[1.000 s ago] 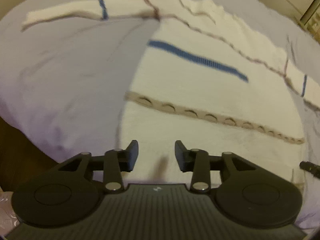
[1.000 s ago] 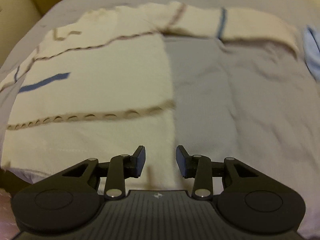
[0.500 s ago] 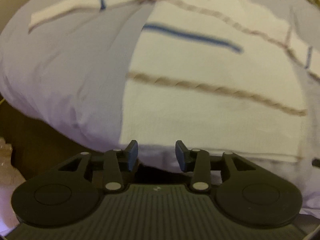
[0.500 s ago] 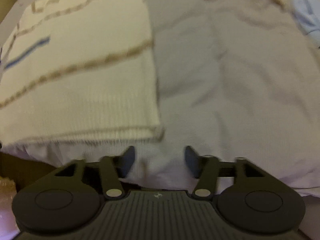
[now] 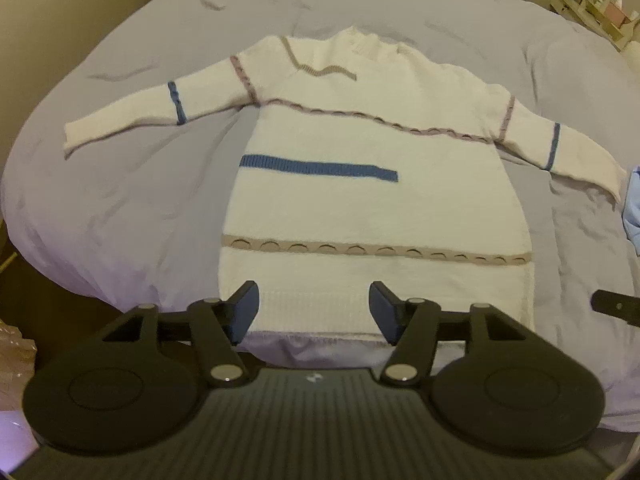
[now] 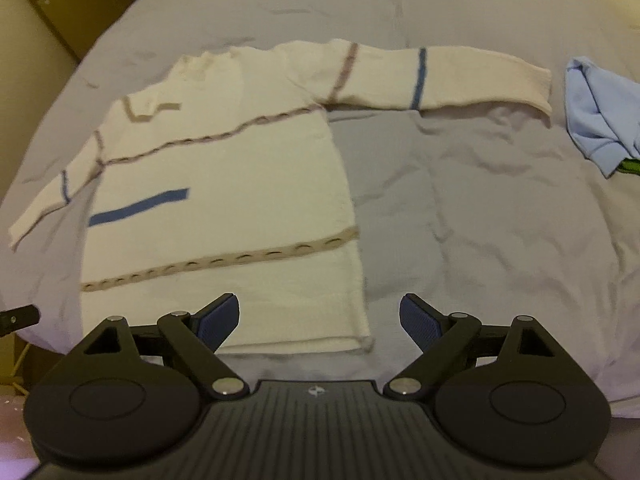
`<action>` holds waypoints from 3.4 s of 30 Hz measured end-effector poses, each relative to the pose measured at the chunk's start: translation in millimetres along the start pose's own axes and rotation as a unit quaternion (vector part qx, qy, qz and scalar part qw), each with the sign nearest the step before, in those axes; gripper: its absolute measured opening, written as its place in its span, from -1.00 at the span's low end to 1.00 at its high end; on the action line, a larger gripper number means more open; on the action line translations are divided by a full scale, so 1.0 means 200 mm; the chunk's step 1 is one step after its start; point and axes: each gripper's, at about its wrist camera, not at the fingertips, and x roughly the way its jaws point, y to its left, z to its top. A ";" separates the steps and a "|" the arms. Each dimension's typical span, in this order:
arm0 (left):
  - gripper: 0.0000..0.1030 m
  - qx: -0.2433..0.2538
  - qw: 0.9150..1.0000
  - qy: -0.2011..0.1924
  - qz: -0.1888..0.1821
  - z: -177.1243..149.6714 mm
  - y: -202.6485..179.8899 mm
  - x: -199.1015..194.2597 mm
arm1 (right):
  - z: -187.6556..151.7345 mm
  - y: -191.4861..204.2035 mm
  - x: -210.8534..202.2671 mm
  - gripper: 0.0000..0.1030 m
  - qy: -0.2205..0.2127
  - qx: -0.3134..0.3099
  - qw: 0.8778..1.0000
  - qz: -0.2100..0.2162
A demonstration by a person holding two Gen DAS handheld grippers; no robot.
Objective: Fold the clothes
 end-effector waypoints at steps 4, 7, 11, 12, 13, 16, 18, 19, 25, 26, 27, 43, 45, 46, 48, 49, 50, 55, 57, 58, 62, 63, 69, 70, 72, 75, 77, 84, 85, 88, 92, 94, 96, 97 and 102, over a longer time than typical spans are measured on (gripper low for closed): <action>0.20 0.016 1.000 -0.008 0.000 -0.02 -0.04 -0.07 | -0.02 0.04 -0.06 0.74 -0.005 -0.012 1.000 0.001; 0.20 0.028 1.000 -0.006 0.004 -0.06 -0.07 -0.09 | -0.04 0.04 -0.09 0.74 -0.004 -0.016 1.000 -0.002; 0.20 0.035 0.999 0.001 0.004 -0.11 -0.08 -0.12 | -0.08 0.02 -0.12 0.74 -0.002 -0.018 1.000 -0.009; 0.21 0.036 0.999 0.002 0.005 -0.13 -0.08 -0.13 | -0.09 0.02 -0.12 0.74 -0.001 -0.019 1.000 -0.009; 0.21 0.038 0.999 0.002 0.006 -0.14 -0.08 -0.13 | -0.10 0.01 -0.13 0.74 0.000 -0.018 1.000 -0.010; 0.22 0.042 0.999 0.006 0.007 -0.17 -0.09 -0.14 | -0.14 -0.02 -0.14 0.74 0.004 -0.019 1.000 -0.010; 0.22 0.042 0.999 0.012 0.009 -0.19 -0.08 -0.13 | -0.16 -0.03 -0.14 0.74 0.009 -0.017 1.000 -0.010; 0.22 0.043 0.999 0.014 0.011 -0.19 -0.09 -0.12 | -0.17 -0.04 -0.14 0.74 0.012 -0.016 1.000 -0.010; 0.25 0.051 0.999 0.015 0.008 -0.22 -0.10 -0.13 | -0.22 -0.09 -0.15 0.74 0.021 -0.011 1.000 -0.017; 0.26 0.053 0.998 0.015 0.008 -0.22 -0.10 -0.13 | -0.22 -0.10 -0.15 0.74 0.021 -0.009 1.000 -0.017; 0.26 0.054 0.998 0.014 0.008 -0.22 -0.10 -0.13 | -0.23 -0.10 -0.15 0.74 0.022 -0.008 1.000 -0.018; 0.31 0.058 0.998 0.011 0.011 -0.19 -0.10 -0.14 | -0.21 -0.10 -0.16 0.74 0.019 -0.003 1.000 -0.013; 0.33 0.054 0.998 0.013 0.010 -0.17 -0.09 -0.13 | -0.19 -0.09 -0.15 0.74 0.020 -0.006 1.000 -0.012; 0.35 0.052 0.999 0.014 0.010 -0.16 -0.09 -0.12 | -0.18 -0.08 -0.15 0.74 0.020 -0.008 1.000 -0.011; 0.37 0.048 0.999 0.014 0.008 -0.14 -0.07 -0.11 | -0.16 -0.06 -0.13 0.74 0.021 -0.010 1.000 -0.010; 0.37 0.045 0.999 0.014 0.005 -0.13 -0.06 -0.09 | -0.15 -0.05 -0.12 0.74 0.022 -0.012 1.000 -0.009; 0.37 0.041 0.999 0.015 0.002 -0.12 -0.04 -0.08 | -0.14 -0.04 -0.10 0.74 0.023 -0.013 1.000 -0.009; 0.37 0.001 1.000 0.024 -0.020 -0.05 0.08 0.04 | -0.07 0.01 0.00 0.74 0.029 -0.024 0.999 -0.012; 0.37 -0.024 0.999 0.027 -0.030 -0.01 0.15 0.11 | -0.03 0.03 0.06 0.74 0.033 -0.025 0.999 -0.015; 0.37 -0.038 0.998 0.028 -0.034 0.02 0.19 0.15 | -0.01 0.04 0.09 0.74 0.036 -0.025 0.999 -0.017; 0.37 -0.077 0.996 0.027 -0.034 0.13 0.35 0.31 | 0.08 0.10 0.22 0.74 0.046 -0.025 0.998 -0.023; 0.37 -0.090 0.995 0.030 -0.036 0.16 0.40 0.35 | 0.11 0.12 0.26 0.74 0.049 -0.025 0.998 -0.026; 0.36 -0.171 0.984 0.038 -0.035 0.37 0.73 0.65 | 0.29 0.28 0.52 0.74 0.070 -0.024 0.996 -0.043; 0.36 -0.182 0.982 0.041 -0.034 0.40 0.79 0.69 | 0.33 0.31 0.57 0.74 0.071 -0.024 0.996 -0.045; 0.36 -0.200 0.979 0.043 -0.025 0.47 0.90 0.77 | 0.41 0.39 0.65 0.74 0.073 -0.022 0.996 -0.049; 0.36 -0.217 0.975 0.032 -0.011 0.59 1.07 0.87 | 0.52 0.49 0.78 0.74 0.077 -0.019 0.995 -0.055; 0.35 -0.241 0.970 0.016 0.007 0.66 1.19 0.95 | 0.60 0.56 0.87 0.74 0.079 -0.018 0.995 -0.059; 0.25 -0.317 0.947 -0.014 0.048 0.83 1.56 1.18 | 0.81 0.77 1.08 0.74 0.068 -0.012 0.995 -0.076; 0.25 -0.328 0.943 -0.017 0.051 0.84 1.61 1.21 | 0.83 0.78 1.09 0.74 0.064 -0.010 0.995 -0.080; 0.25 -0.357 0.932 -0.025 0.060 0.86 1.74 1.27 | 0.88 0.77 1.14 0.74 0.063 0.007 0.994 -0.092; 0.26 -0.390 0.917 -0.031 0.081 0.87 1.87 1.34 | 0.93 0.75 1.17 0.74 0.059 0.031 0.993 -0.100; 0.26 -0.401 0.911 -0.032 0.094 0.88 1.91 1.38 | 0.95 0.75 1.18 0.74 0.043 0.038 0.994 -0.095; 0.23 -0.411 0.905 -0.034 0.101 0.89 1.94 1.41 | 0.97 0.75 1.19 0.74 0.034 0.041 0.994 -0.098; 0.18 -0.416 0.902 -0.037 0.104 0.90 1.94 1.43 | 0.98 0.75 1.19 0.74 0.033 0.041 0.994 -0.100; -0.91 -0.350 0.928 -0.052 0.113 1.03 1.83 1.36 | 1.00 0.74 1.23 0.73 0.033 0.033 0.994 -0.102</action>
